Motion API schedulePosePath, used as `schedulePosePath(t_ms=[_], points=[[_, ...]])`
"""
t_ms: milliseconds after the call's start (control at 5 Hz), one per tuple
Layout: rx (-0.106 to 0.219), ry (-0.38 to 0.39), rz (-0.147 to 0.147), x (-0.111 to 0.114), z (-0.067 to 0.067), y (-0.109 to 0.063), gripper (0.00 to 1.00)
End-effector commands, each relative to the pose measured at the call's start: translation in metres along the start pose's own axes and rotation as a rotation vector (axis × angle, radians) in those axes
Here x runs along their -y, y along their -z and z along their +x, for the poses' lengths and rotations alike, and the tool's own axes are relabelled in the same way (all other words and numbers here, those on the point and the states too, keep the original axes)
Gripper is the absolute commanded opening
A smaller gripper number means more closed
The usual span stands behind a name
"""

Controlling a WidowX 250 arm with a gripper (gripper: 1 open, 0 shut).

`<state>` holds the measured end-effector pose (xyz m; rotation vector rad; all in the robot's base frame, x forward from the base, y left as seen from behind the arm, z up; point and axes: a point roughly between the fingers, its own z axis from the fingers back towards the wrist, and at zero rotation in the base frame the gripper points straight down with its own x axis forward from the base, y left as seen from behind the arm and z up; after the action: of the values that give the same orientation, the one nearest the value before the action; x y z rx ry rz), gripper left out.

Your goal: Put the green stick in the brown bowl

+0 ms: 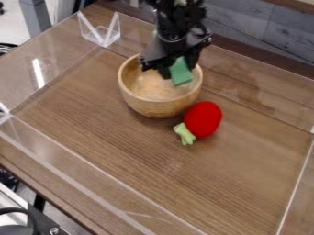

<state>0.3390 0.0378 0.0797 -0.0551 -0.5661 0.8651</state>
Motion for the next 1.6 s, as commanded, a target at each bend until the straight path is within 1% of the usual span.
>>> schedulePosePath(t_ms=[0, 400, 600, 800, 1000, 1400], points=[[0.032, 0.024, -0.069, 0.000, 0.012, -0.021, 0.00], [0.040, 0.041, -0.043, -0.017, 0.016, -0.002, 0.00], [0.059, 0.002, -0.005, -0.009, 0.013, 0.002, 1.00], [0.068, -0.052, 0.022, 0.002, 0.015, -0.001, 1.00], [0.046, 0.003, -0.002, 0.007, 0.010, -0.009, 1.00], [0.000, 0.095, -0.067, 0.016, 0.008, -0.032, 1.00]])
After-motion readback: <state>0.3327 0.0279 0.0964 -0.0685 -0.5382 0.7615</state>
